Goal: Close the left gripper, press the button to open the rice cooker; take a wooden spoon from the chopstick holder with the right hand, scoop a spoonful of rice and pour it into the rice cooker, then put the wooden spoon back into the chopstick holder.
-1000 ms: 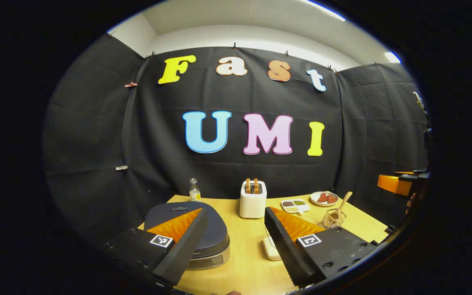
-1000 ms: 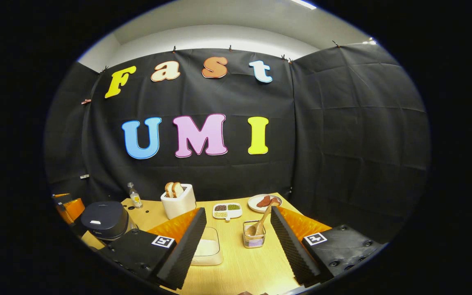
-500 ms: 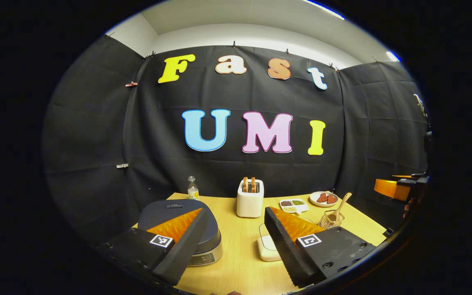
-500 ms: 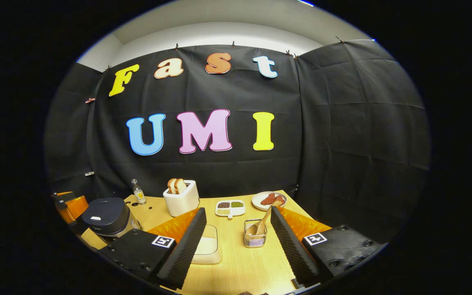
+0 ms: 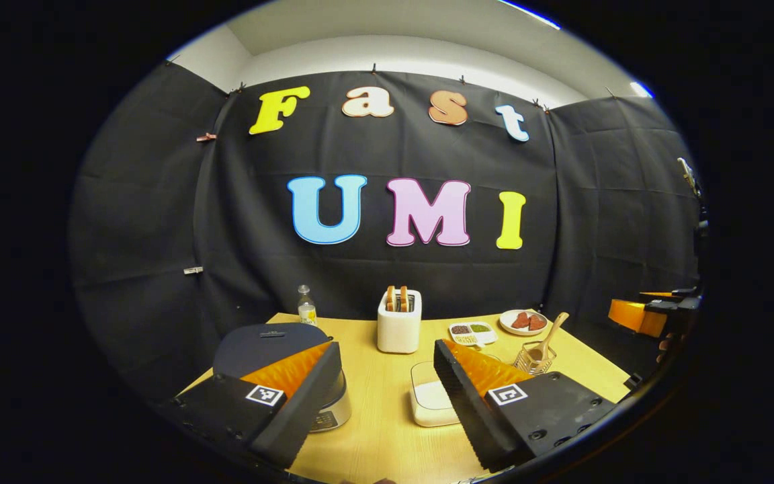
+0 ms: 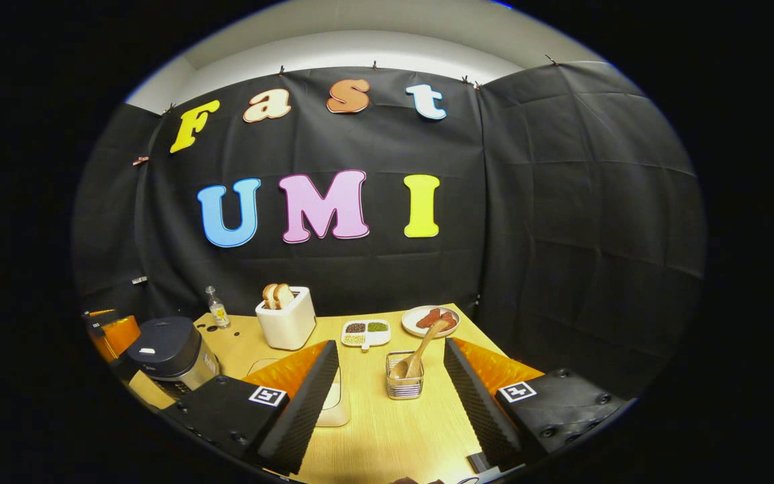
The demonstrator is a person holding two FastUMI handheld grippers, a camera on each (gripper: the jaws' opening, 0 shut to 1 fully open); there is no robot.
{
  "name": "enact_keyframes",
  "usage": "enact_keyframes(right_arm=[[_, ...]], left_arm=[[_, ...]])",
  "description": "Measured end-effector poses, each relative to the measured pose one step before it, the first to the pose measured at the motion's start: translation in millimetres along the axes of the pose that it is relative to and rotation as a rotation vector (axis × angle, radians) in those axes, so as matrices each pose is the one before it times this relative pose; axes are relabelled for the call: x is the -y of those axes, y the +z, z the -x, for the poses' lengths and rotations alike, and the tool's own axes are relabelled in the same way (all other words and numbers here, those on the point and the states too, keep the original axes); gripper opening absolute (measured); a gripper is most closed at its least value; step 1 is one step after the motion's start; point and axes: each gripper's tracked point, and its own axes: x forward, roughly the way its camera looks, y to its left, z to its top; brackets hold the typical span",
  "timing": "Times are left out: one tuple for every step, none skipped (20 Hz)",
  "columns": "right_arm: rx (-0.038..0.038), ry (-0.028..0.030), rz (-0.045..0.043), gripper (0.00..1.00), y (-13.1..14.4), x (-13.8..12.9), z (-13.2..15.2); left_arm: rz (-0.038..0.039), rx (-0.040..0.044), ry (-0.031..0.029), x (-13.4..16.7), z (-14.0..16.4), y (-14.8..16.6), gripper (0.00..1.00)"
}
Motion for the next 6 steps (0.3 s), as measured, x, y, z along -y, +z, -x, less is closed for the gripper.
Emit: enact_keyframes(right_arm=[[0.00015,-0.00029,0.00174,0.99,-0.67,-0.57,-0.49],[-0.00152,-0.00085,0.00434,0.98,-0.90,0.60,-0.19],[-0.00340,-0.00066,0.00543,0.98,-0.91,0.73,0.94],[0.00099,0.00002,0.00353,0.98,-0.60,0.54,0.51],[0.00163,0.00017,0.00122,0.99,0.45,0.74,-0.12],[-0.00275,0.00123,-0.00126,0.99,-1.20,1.81,1.10]], left_arm=[[-0.00185,0.00030,-0.00580,1.89,-1.16,0.39,0.95],[-0.00100,0.00013,-0.00261,0.19,-0.49,0.48,0.95],[0.00164,0.00065,-0.00432,2.04,-0.29,0.00,0.95],[0.00328,0.00185,-0.00384,2.29,-0.33,-1.28,0.95],[0.00191,-0.00181,-0.00297,3.36,-0.58,-2.03,0.95],[-0.00011,-0.00709,-0.00248,3.30,-0.91,-4.03,0.95]])
